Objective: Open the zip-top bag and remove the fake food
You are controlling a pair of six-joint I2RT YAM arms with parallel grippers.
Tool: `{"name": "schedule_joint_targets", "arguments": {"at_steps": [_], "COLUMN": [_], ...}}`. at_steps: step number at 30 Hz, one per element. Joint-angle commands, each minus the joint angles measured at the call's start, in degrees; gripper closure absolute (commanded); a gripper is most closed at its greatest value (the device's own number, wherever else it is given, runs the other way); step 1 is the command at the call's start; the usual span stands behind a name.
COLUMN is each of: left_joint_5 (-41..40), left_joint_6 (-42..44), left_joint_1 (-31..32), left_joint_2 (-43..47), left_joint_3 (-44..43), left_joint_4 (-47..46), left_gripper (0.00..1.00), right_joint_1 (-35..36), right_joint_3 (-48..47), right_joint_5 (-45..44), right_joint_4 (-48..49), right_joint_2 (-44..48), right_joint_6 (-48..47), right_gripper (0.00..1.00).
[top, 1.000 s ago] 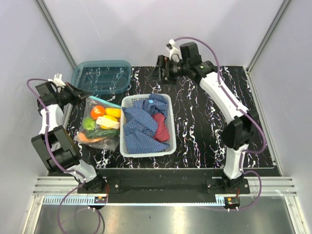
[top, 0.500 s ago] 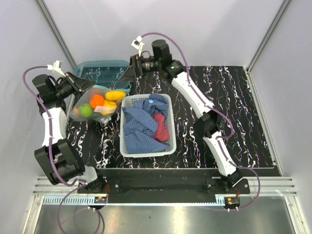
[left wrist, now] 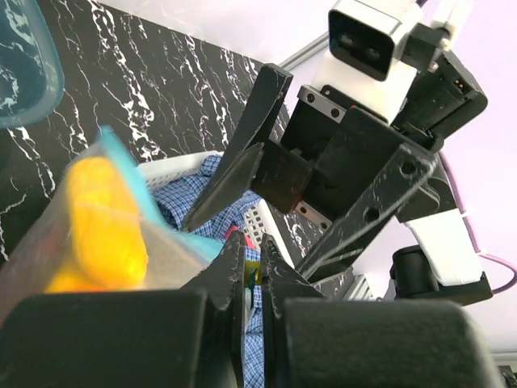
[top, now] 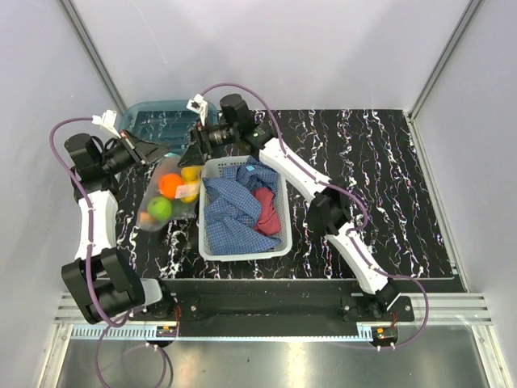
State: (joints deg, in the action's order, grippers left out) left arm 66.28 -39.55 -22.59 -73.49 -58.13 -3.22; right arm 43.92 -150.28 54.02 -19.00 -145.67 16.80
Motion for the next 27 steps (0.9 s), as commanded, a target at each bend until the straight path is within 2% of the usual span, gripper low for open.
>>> {"name": "schedule_joint_targets", "arguments": {"at_steps": [1,5,7,13,21,27], "left_joint_5": [2.3,2.7,3.1,3.6,5.3,6.4], "left_joint_6": [0.9,0.4,0.4,1.0,1.8,2.7], "left_joint_1": [0.4,0.4,0.4,0.4,1.1,2.3], "left_joint_2": [3.6,4.6,4.8,5.1,4.1,4.1], "left_joint_3": [0.4,0.2,0.3,0.4,-0.5,-1.1], "left_joint_4": [-1.0,-0.8,-0.6,0.1,0.1,0.7], "left_gripper": [1.0,1.0,1.0,1.0,1.0,1.0], "right_joint_1": [1.6,1.6,1.5,1.5,1.5,1.4], "right_joint_3": [1.1,3.1,2.7,4.2,2.7,1.8], "right_joint_5": [-2.7,-7.3,-8.7,-9.7,-4.5,-5.9], "right_joint_4": [3.7,3.7,3.5,3.4,3.6,3.8], "right_joint_2": [2.0,3.9,4.1,6.8,7.1,6.4], "right_joint_6": [-4.5,-8.2,-10.0,-15.9,-16.5,-18.0], "right_gripper": [0.2,0.17,0.11,0.02,0.0,0.03]}}
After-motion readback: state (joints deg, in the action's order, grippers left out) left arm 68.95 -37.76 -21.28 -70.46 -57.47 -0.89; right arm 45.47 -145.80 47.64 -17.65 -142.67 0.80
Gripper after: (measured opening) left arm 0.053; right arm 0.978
